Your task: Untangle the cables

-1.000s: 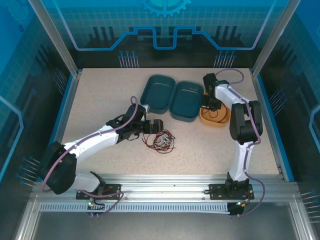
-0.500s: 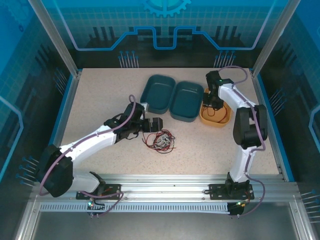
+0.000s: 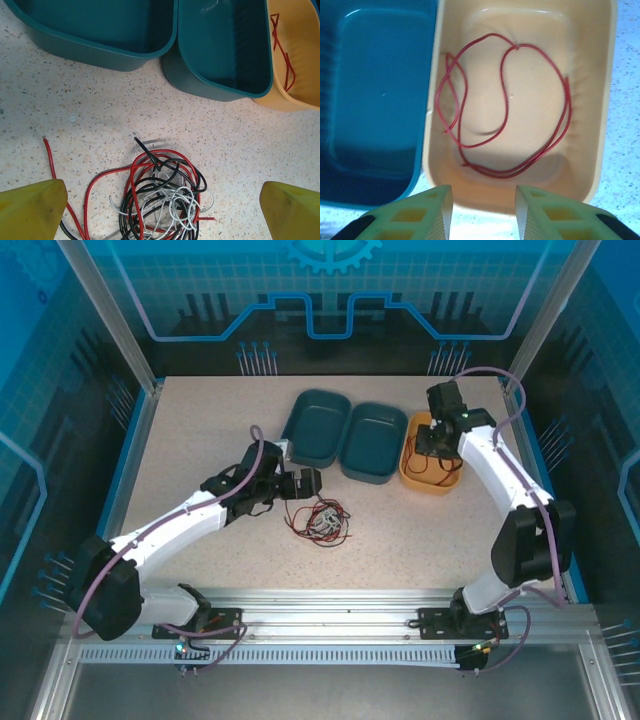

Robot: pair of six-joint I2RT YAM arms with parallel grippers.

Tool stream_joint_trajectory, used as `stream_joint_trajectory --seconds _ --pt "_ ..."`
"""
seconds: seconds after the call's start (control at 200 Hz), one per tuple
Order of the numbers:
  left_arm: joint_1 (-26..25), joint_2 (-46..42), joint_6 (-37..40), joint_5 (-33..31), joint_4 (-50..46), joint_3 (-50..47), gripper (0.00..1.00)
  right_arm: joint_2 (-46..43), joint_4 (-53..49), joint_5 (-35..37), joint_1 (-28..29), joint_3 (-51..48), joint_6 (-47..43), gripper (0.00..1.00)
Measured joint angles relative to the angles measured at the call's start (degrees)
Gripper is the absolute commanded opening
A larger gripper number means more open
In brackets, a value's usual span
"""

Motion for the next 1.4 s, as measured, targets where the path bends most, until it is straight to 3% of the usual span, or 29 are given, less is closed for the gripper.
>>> stream_joint_trajectory --seconds 0.205,0.43,0.861,1.401 --pt "4.6 0.0 -2.7 1.0 -0.7 0.0 0.99 -4.2 3.6 -3.4 12.1 -5.2 1.4 0.38" --pt "9.9 0.4 -7.6 3.2 -0.7 -2.1 0.99 -0.8 7.9 -6.7 23.0 -7.7 5.7 0.35" --pt "10.1 4.1 -12.0 6.9 -0.5 -7.7 0.99 13.4 13.1 -17.4 23.9 -7.5 7.1 0.23" --pt "10.1 4.1 -13.2 7.8 1.5 -8.2 0.99 18.5 13.1 -19.0 24.6 -2.6 4.9 0.17"
